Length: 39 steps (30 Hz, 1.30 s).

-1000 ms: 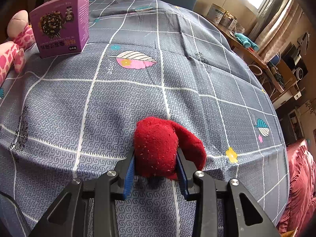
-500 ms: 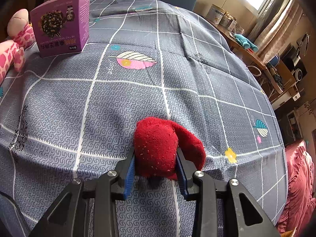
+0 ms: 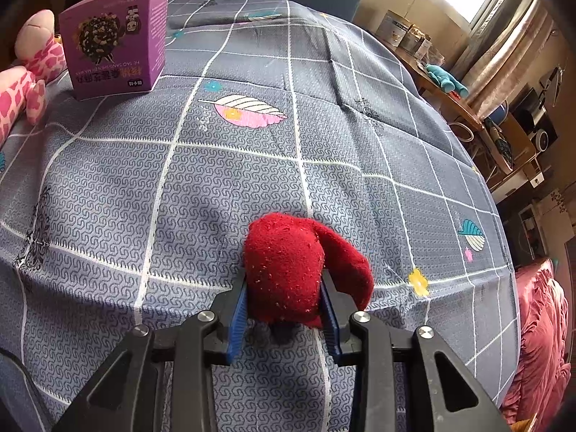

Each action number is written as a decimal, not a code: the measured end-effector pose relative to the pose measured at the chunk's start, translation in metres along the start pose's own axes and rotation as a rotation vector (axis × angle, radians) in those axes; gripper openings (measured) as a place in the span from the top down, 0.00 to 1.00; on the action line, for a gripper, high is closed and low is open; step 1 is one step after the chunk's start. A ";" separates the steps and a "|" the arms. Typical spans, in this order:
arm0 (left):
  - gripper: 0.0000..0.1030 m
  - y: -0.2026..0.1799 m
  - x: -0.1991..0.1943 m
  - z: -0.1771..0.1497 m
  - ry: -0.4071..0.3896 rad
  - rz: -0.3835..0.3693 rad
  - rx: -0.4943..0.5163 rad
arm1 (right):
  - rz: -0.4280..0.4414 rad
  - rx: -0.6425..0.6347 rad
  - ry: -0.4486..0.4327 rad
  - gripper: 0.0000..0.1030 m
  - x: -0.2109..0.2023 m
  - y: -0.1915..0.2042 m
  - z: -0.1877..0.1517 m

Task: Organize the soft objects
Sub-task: 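Carry the red sock into the gold tray and open the right tool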

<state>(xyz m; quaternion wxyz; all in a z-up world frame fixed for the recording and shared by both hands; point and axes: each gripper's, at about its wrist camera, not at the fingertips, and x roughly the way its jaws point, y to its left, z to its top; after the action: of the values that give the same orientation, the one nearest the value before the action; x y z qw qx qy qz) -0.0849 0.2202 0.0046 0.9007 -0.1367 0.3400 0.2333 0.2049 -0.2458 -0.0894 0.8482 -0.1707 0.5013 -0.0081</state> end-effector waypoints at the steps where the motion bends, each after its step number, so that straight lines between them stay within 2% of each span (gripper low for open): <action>1: 0.23 0.000 -0.001 -0.001 0.001 -0.004 0.000 | 0.002 0.006 0.002 0.66 0.000 -0.001 0.000; 8: 0.23 0.000 -0.001 -0.008 0.013 -0.015 -0.001 | 0.020 0.044 -0.006 0.67 -0.009 -0.004 0.002; 13: 0.23 0.002 0.003 -0.010 0.025 -0.020 -0.011 | 0.035 0.036 -0.079 0.67 -0.036 0.005 0.006; 16: 0.23 0.004 0.004 -0.010 0.025 -0.021 -0.015 | 0.080 0.009 -0.137 0.67 -0.058 0.021 0.010; 22: 0.23 0.008 0.006 -0.012 0.030 -0.021 -0.026 | 0.235 -0.095 -0.217 0.67 -0.099 0.075 0.018; 34: 0.23 0.027 0.004 -0.008 0.018 0.000 -0.065 | 0.666 -0.337 -0.242 0.67 -0.179 0.222 0.006; 39: 0.23 0.037 -0.001 -0.006 0.005 0.019 -0.076 | 0.746 -0.383 -0.238 0.67 -0.192 0.281 0.011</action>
<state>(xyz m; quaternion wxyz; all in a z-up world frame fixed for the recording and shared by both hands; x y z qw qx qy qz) -0.1084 0.2489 -0.0024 0.8918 -0.1680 0.3344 0.2542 0.0747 0.0571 -0.0057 0.7979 -0.1317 0.4200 0.4119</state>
